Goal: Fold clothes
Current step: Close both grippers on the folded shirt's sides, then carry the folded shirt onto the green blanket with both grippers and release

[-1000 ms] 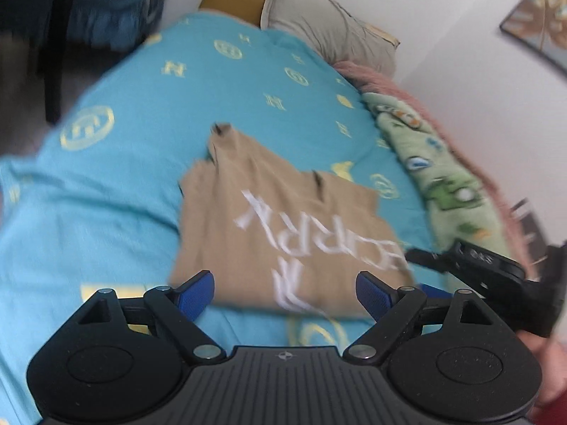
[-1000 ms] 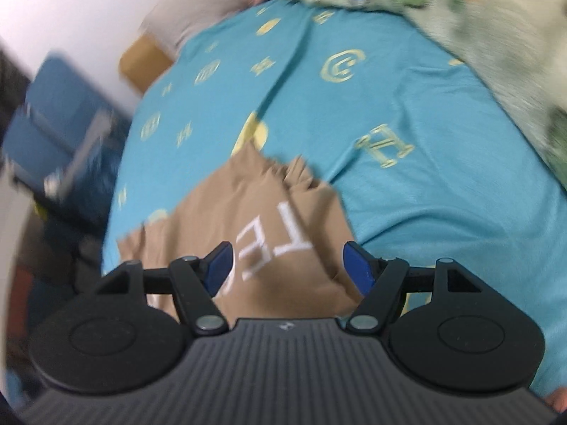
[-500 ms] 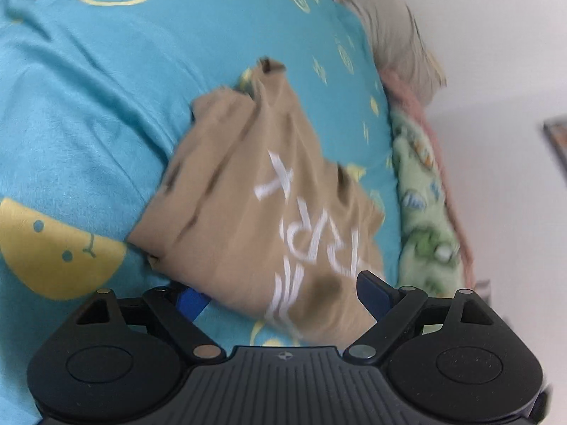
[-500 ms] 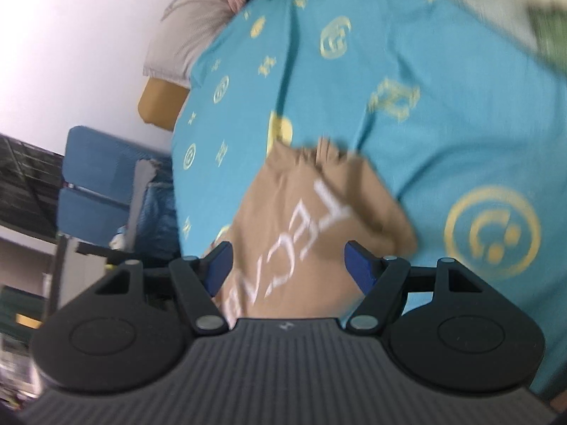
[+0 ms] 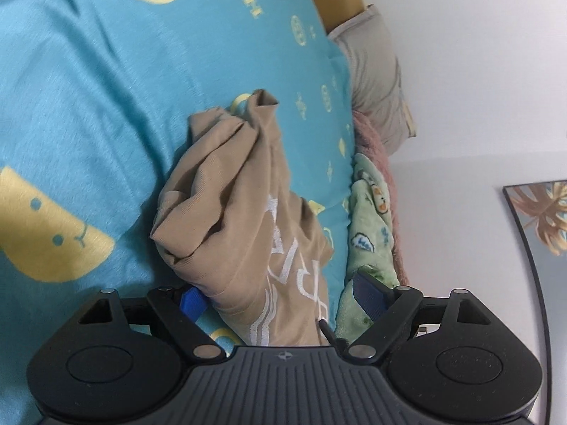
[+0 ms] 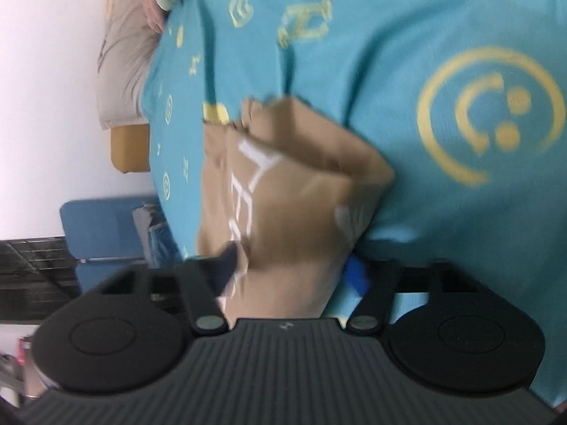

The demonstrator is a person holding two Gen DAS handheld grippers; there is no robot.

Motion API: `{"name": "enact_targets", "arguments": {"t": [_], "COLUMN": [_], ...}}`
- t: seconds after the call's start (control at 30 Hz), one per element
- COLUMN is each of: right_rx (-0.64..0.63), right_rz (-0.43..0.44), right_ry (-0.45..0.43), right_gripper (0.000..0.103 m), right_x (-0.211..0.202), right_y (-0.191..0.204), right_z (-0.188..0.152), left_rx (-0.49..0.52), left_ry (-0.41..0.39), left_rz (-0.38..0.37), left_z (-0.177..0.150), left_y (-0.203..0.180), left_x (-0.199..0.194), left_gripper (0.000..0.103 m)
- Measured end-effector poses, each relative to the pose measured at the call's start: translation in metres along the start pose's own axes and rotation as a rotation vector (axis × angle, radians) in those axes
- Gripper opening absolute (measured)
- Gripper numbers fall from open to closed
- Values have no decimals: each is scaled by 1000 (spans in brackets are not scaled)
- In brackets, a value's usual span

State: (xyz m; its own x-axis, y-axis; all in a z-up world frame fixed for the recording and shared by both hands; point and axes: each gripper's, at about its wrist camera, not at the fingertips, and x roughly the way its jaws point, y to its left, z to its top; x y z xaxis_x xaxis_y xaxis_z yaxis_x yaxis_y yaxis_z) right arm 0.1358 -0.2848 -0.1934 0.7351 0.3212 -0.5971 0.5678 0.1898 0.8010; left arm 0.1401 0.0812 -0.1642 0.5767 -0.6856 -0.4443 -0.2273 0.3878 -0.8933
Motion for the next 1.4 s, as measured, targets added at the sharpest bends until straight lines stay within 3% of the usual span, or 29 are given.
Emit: {"name": "enact_targets", "arguments": {"t": [0.1, 0.17, 0.3, 0.4, 0.5, 0.67, 0.93, 1.03, 1.13, 1.23, 1.4], "right_rx": [-87, -189, -268, -292, -295, -254, -98, -39, -9, -24, -163], "right_rz": [16, 34, 131, 150, 155, 161, 193, 204, 215, 209, 208], "right_ry": [-29, -53, -77, -90, -103, -110, -111, -112, -144, -222, -423], "right_gripper": [24, 23, 21, 21, 21, 20, 20, 20, 20, 20, 20], "right_x": [-5, -12, -29, -35, -40, -66, -151, -183, -214, -242, -309], "right_y": [14, 32, 52, 56, 59, 57, 30, 20, 21, 40, 104], "right_z": [-6, -13, -18, -9, -7, -4, 24, 34, 63, 115, 208], "left_rx": [-31, -47, -73, -141, -210, -173, 71, 147, 220, 261, 334], "left_ry": [70, 102, 73, 45, 17, -22, 149, 222, 256, 282, 305], "left_rz": [7, 12, -10, -37, -36, -76, -21, 13, 25, 8, -118], "left_z": [1, 2, 6, 11, 14, 12, -20, -38, -64, -92, -137], "left_y": [7, 10, 15, 26, 37, 25, -81, -132, -186, -243, -357], "left_x": [12, 19, 22, 18, 15, 4, -21, -2, 32, 80, 176], "left_gripper": [84, 79, 78, 66, 45, 25, 22, 21, 21, 20, 20]}}
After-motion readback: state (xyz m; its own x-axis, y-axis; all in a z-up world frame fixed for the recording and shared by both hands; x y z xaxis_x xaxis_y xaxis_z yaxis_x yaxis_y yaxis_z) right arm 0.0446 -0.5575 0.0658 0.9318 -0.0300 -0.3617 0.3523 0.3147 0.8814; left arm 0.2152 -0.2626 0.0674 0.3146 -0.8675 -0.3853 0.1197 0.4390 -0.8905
